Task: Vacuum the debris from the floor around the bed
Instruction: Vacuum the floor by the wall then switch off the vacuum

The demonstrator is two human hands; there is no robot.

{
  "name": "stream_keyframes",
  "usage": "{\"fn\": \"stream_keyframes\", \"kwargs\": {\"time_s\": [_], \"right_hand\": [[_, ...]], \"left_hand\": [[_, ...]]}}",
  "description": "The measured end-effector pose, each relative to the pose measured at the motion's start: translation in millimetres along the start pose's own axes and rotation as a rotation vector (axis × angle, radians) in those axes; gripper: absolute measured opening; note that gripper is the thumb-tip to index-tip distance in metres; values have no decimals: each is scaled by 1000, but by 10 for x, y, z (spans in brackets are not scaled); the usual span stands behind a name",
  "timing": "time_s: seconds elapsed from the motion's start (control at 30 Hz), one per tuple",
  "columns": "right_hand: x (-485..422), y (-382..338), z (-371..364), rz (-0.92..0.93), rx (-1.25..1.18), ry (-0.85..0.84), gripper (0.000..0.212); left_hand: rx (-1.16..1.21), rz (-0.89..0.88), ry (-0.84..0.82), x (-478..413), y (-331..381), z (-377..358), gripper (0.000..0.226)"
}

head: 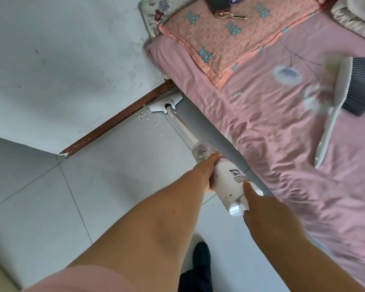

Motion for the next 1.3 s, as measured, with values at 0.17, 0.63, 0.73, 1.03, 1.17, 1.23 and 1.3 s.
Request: {"fn": "stream_keyframes", "kwargs": {"time_s": [0.17,0.63,0.73,1.03,1.17,1.23,1.3], "right_hand": [[-137,-35,-37,3,11,0,71],[-411,77,-40,-51,7,52,70],[-341,63,-66,-41,-7,47,71],[274,211,-143,-17,-20,47,68],[651,381,-149,-21,-19,34,68],[891,471,-136,-25,-9,26,68],[1127,579,-121,-27,17,19,69]], "left_hand": [[8,-11,2,-120,112,29,49],[-6,-40,26,-313,298,-86,60],[-26,-38,37,-262,242,-67,58],[-96,-10,35,174,-270,-152,62],[-115,16,25,430,-612,-283,61],[-119,25,21,576,-840,-373,62],[-117,26,10,725,-1075,-471,59]]}}
Point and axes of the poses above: each hand's wrist, its own x-axis away from the middle knuckle, its own z-axis out of the back of the hand, y = z × x, the point moved 1 cm from there along -x, towards the middle knuckle, and after that the axes turned 1 degree about -z, right-handed, at the moved point
